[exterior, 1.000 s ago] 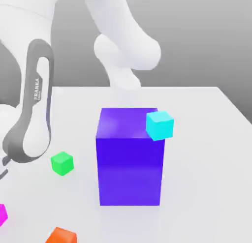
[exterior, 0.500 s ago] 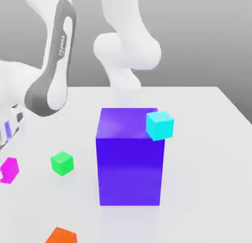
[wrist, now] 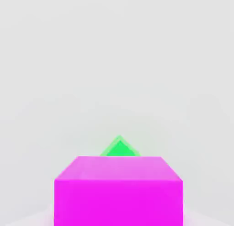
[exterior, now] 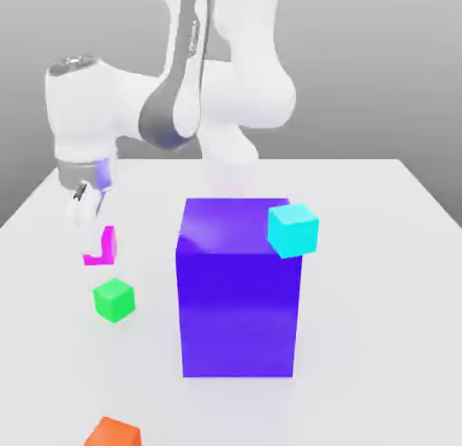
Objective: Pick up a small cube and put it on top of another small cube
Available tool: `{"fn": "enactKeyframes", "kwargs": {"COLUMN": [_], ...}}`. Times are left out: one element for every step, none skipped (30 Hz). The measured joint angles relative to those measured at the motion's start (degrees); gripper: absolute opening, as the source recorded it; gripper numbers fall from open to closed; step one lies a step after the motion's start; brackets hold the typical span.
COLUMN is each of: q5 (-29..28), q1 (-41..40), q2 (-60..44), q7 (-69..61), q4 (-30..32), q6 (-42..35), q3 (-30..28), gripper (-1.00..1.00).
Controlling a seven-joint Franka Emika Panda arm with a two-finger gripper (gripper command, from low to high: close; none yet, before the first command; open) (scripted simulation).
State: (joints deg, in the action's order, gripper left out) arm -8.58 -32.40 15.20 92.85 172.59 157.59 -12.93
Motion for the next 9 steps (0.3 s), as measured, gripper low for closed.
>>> {"fn": "enactKeyframes", "kwargs": {"q5": [0.57,1.17,1.9,2.79,3.92,5.26,6.5,6.5,6.5], "q1": [0.4,0.85,1.27,1.74,2.22,2.48,2.92,2.95,2.94], "q2": [-1.8,-3.73,-5.73,-7.77,-9.83,-11.91,-13.31,-13.31,-13.31], "q7": [-0.44,-0.87,-1.37,-1.96,-2.71,-3.56,-4.4,-4.4,-4.4], "q4": [0.04,0.01,-0.04,-0.1,-0.17,-0.24,-0.28,-0.28,-0.28], "q6": [1.85,3.75,5.69,7.66,9.64,11.62,12.95,12.95,12.95], "q3": [-0.26,-0.53,-0.73,-0.93,-1.06,-0.87,-0.77,-0.78,-0.78], "gripper": [-1.0,-1.0,-1.0,-1.0,-1.0,-1.0,1.0,1.0,1.0]}}
